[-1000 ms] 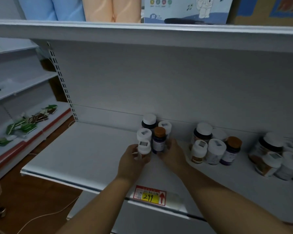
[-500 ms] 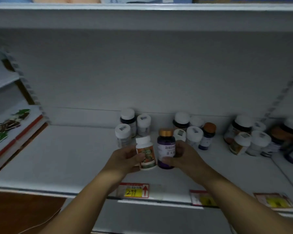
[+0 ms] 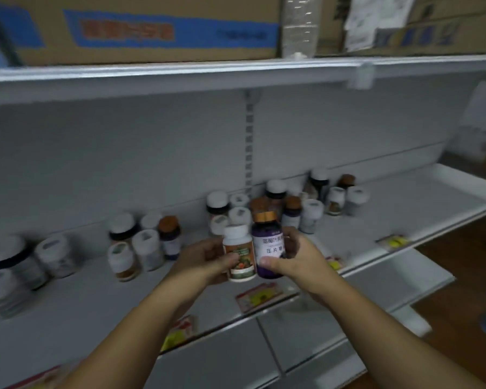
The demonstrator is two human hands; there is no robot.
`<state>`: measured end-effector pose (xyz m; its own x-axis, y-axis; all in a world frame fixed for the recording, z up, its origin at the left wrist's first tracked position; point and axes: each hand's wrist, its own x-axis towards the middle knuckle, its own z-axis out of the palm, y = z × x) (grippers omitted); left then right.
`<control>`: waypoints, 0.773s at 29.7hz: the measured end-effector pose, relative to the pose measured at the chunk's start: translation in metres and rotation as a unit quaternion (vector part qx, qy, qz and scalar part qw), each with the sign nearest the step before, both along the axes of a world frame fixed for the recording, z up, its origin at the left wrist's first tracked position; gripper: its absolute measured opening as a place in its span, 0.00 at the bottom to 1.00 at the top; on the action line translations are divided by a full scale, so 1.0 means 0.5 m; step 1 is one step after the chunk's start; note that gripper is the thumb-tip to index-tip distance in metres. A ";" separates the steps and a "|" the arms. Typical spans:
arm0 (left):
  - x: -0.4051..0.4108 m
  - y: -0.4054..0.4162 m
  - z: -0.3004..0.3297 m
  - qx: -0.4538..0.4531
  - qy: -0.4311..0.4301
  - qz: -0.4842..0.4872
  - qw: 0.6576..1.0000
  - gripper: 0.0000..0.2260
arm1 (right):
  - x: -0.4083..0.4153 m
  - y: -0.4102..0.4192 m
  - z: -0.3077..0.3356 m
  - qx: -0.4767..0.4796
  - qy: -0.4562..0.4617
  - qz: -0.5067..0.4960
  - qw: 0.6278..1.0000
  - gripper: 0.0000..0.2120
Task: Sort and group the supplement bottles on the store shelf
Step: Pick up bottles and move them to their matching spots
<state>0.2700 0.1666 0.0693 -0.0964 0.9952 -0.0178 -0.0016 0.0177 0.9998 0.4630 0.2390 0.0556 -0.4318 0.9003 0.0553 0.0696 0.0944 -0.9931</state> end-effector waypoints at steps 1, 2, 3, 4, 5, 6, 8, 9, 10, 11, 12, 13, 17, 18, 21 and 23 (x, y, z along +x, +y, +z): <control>0.040 0.016 0.002 0.006 -0.002 -0.004 1.000 0.12 | 0.042 0.012 -0.001 -0.005 0.007 -0.004 1.000 0.27; 0.080 0.031 0.005 0.010 -0.005 -0.005 1.000 0.13 | 0.083 0.024 -0.001 -0.008 0.012 -0.004 1.000 0.25; 0.117 0.045 0.007 0.014 -0.007 -0.006 1.000 0.13 | 0.122 0.036 -0.001 -0.007 0.015 -0.004 1.000 0.23; 0.154 0.060 0.009 0.015 -0.008 -0.010 1.000 0.12 | 0.161 0.048 0.000 -0.004 0.015 -0.004 1.000 0.22; 0.189 0.073 0.010 0.015 -0.008 -0.015 1.000 0.10 | 0.198 0.060 0.001 -0.001 0.015 -0.005 1.000 0.21; 0.223 0.086 0.011 0.014 -0.008 -0.016 1.000 0.08 | 0.234 0.071 0.004 0.002 0.015 -0.005 1.000 0.21; 0.286 0.113 0.017 0.015 -0.006 -0.019 1.000 0.07 | 0.299 0.093 0.010 0.009 0.018 -0.007 1.000 0.22; 0.313 0.125 0.020 0.015 -0.008 -0.022 1.000 0.07 | 0.327 0.104 0.012 0.012 0.019 -0.008 1.000 0.22; 0.335 0.135 0.023 0.016 -0.012 -0.024 1.000 0.07 | 0.350 0.114 0.013 0.013 0.019 -0.009 1.000 0.22; 0.353 0.145 0.027 0.017 -0.013 -0.026 0.999 0.09 | 0.368 0.124 0.013 0.011 0.019 -0.008 1.000 0.23; 0.366 0.154 0.031 0.017 -0.010 -0.028 0.999 0.11 | 0.381 0.133 0.013 0.008 0.020 -0.006 1.000 0.24; 0.375 0.163 0.033 0.016 -0.005 -0.030 0.999 0.11 | 0.391 0.141 0.014 0.005 0.018 -0.002 1.000 0.24; 0.368 0.197 0.035 0.013 0.007 -0.004 1.000 0.11 | 0.402 0.181 0.018 -0.004 0.031 0.013 0.999 0.28; 0.357 0.203 0.035 0.015 0.008 0.010 1.000 0.13 | 0.400 0.193 0.017 -0.008 0.039 0.010 0.999 0.30; 0.316 0.219 0.003 0.006 0.017 0.048 0.999 0.16 | 0.395 0.227 0.001 -0.020 0.055 0.021 0.998 0.31; 0.296 0.229 -0.026 -0.019 0.031 0.056 0.998 0.14 | 0.393 0.242 -0.009 -0.026 0.055 0.026 0.998 0.31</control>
